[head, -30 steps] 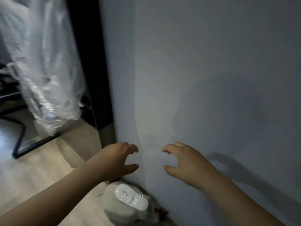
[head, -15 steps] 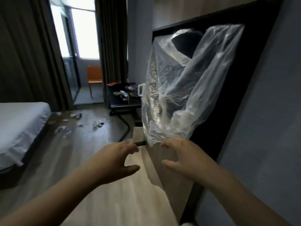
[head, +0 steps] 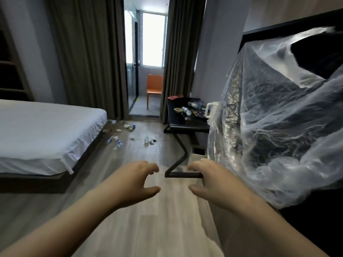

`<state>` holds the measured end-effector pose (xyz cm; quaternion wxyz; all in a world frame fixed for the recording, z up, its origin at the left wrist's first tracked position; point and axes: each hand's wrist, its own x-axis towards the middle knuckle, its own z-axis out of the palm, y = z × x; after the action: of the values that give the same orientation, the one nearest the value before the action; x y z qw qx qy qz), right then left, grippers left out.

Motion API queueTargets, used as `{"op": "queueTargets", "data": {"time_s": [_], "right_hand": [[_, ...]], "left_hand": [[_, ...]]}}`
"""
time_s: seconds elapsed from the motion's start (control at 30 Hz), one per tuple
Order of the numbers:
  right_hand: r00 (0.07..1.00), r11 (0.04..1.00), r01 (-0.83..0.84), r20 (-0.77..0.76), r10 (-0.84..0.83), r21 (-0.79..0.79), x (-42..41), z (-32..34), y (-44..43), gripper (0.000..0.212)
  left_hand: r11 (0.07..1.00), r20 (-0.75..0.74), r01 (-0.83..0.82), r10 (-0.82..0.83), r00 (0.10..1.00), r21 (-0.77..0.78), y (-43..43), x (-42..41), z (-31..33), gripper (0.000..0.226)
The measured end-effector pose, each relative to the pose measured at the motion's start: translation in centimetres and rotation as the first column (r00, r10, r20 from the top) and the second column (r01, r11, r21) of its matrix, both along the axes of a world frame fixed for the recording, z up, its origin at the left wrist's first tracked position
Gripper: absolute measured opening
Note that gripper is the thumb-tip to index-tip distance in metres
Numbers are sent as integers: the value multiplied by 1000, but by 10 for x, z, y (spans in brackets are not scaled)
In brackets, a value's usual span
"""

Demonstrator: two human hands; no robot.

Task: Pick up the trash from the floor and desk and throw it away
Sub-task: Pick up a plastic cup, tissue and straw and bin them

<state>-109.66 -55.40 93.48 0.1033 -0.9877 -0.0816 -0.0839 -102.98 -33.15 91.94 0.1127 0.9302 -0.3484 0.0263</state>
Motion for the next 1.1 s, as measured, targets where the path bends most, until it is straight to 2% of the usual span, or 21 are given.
{"op": "queueTargets", "data": {"time_s": [0.13,0.33,0.63,1.1], "right_hand": [[999,999,-31,-5,31,36,71,-5,-19,46],[998,997,-65,12,64,38,179,-1,-58,45],[988,990,-127,-84,132,58,325,-32,-66,48],[990,999,-21,-136,26,35,609,-56,-22,53]], "left_hand": [[998,2,-61,61,998,27,-15,61,0,48],[989,-4,-136,137,991,58,-40,155,-3,48],[976,-87,-201,208,974,78,-42,284,-32,49],[974,-112,-207,217,970,97,12,582,-35,50]]}}
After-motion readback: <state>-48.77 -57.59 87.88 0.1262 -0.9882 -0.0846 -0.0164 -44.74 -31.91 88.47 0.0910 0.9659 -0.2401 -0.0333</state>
